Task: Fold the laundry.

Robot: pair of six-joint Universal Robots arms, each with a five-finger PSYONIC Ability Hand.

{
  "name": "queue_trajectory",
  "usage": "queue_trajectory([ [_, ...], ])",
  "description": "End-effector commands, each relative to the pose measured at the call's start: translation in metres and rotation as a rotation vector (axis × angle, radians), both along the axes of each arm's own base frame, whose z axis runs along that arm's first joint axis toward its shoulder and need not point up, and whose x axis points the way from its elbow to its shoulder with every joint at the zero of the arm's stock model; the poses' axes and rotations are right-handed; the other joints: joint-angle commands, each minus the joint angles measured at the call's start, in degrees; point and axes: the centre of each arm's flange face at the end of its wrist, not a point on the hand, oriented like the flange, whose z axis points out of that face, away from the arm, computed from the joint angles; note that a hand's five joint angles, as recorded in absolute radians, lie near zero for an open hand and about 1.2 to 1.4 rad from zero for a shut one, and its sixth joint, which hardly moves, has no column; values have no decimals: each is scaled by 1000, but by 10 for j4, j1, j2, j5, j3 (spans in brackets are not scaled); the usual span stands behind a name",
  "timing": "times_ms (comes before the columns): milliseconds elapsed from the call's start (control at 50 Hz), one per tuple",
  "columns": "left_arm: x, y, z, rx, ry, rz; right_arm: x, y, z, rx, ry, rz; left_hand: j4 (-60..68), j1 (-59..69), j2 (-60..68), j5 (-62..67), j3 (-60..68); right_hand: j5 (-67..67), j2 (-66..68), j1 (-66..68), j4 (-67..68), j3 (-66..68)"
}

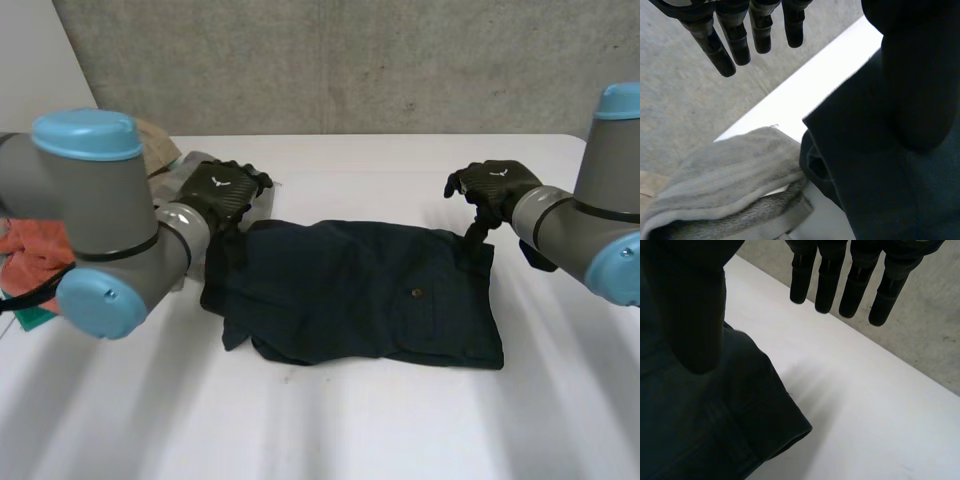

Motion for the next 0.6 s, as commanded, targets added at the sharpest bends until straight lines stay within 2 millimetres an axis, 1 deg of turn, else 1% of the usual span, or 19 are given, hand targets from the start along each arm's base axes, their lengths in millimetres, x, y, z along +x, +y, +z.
queue_trajectory([
  [20,-6,-30,-41,97,-60,11,8,-25,-41,38,-2,11,209,214,208,196,205,149,159,158,151,155],
  [40,-8,-36,-49,104,-74,12,10,-30,-48,37,-9,20,353,357,351,339,349,244,254,253,247,250],
  [60,-8,-38,-55,109,-83,12,11,-33,-51,34,-14,27,424,429,423,411,420,293,304,302,296,299],
  [100,-10,-44,-61,102,-93,10,14,-38,-56,27,-25,40,521,525,519,507,516,393,403,402,395,399],
  [120,-11,-49,-64,85,-94,7,16,-41,-60,23,-32,51,561,565,559,547,557,483,493,492,485,489],
  [140,-12,-51,-64,73,-94,4,17,-43,-62,17,-34,53,563,567,561,549,559,519,529,528,522,525],
  [180,-16,-59,-63,19,-83,3,21,-46,-65,-10,-34,62,543,548,541,529,539,519,530,529,522,525],
  [240,-21,-66,-60,-50,-65,6,25,-51,-66,-59,-33,65,424,428,422,410,420,519,530,529,522,525],
  [260,-23,-70,-57,-82,-54,8,28,-51,-65,-92,-24,71,327,331,325,313,322,421,431,430,423,427],
  [320,-25,-68,-54,-101,-49,2,31,-51,-63,-135,-2,70,190,195,188,176,186,130,140,139,132,136],
  [340,-28,-63,-51,-101,-55,-7,30,-52,-56,-172,10,58,58,63,56,44,54,-52,-42,-43,-50,-47],
  [360,-30,-59,-50,-96,-61,-13,30,-51,-54,-183,15,54,-16,-12,-18,-30,-20,-143,-132,-133,-140,-137],
  [380,-30,-56,-49,-93,-64,-17,29,-50,-50,-194,19,51,-16,-12,-18,-30,-20,-181,-170,-171,-178,-175],
  [420,-30,-46,-42,-86,-74,-22,28,-47,-40,-220,18,45,-16,-12,-18,-30,-20,-181,-170,-171,-178,-175],
  [480,-27,-38,-32,-89,-75,-24,27,-42,-28,-242,6,47,-16,-12,-18,-30,-20,-181,-170,-171,-178,-175],
  [500,-24,-34,-22,-103,-70,-21,26,-39,-19,-258,5,46,-16,-12,-18,-30,-20,-181,-170,-171,-178,-175],
  [560,-19,-28,-8,-126,-56,-7,22,-33,-2,-277,4,36,-16,-12,-18,-30,-20,-181,-170,-171,-178,-175],
  [580,-14,-26,3,-148,-47,9,17,-27,9,-277,9,26,-16,-12,-18,-30,-20,-181,-170,-171,-178,-175],
  [600,-11,-24,8,-156,-43,16,15,-22,14,-270,12,22,-16,-12,-18,-30,-20,-181,-170,-171,-178,-175],
])
